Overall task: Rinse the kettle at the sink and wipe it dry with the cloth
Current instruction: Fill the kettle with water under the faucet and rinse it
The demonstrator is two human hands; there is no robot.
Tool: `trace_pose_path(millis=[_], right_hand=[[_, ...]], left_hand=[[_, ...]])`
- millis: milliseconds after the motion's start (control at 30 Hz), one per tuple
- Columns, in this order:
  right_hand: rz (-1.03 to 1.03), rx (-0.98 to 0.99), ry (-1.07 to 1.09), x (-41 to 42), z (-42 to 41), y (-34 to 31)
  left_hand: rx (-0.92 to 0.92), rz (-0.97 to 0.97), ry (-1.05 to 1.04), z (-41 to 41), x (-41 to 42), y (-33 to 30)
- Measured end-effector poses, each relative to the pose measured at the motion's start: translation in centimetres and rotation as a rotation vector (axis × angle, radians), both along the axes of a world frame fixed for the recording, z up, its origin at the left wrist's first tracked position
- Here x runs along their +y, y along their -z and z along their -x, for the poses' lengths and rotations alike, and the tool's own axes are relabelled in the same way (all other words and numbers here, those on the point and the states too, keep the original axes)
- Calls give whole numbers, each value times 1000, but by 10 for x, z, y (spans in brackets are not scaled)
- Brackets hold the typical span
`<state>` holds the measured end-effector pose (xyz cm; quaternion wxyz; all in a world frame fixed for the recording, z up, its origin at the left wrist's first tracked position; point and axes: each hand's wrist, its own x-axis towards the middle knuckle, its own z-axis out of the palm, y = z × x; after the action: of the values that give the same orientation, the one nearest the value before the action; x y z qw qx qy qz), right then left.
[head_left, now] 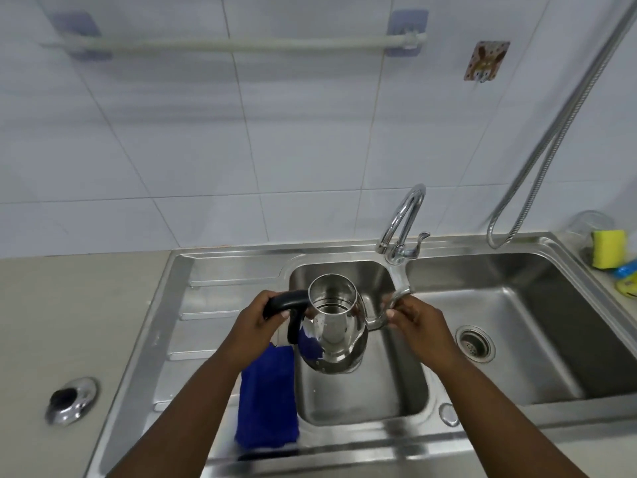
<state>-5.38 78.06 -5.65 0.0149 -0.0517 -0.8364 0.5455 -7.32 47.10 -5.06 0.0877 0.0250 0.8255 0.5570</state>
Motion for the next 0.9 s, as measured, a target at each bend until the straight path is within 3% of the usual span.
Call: trace_pose_path(millis=[267, 900], right_hand=[[80, -38, -87, -83, -28, -6], [-102, -67, -171, -255, -37, 13]], left_hand=[[-11, -33, -76, -39, -84, -6], [-60, -146, -153, -52, -256, 17]])
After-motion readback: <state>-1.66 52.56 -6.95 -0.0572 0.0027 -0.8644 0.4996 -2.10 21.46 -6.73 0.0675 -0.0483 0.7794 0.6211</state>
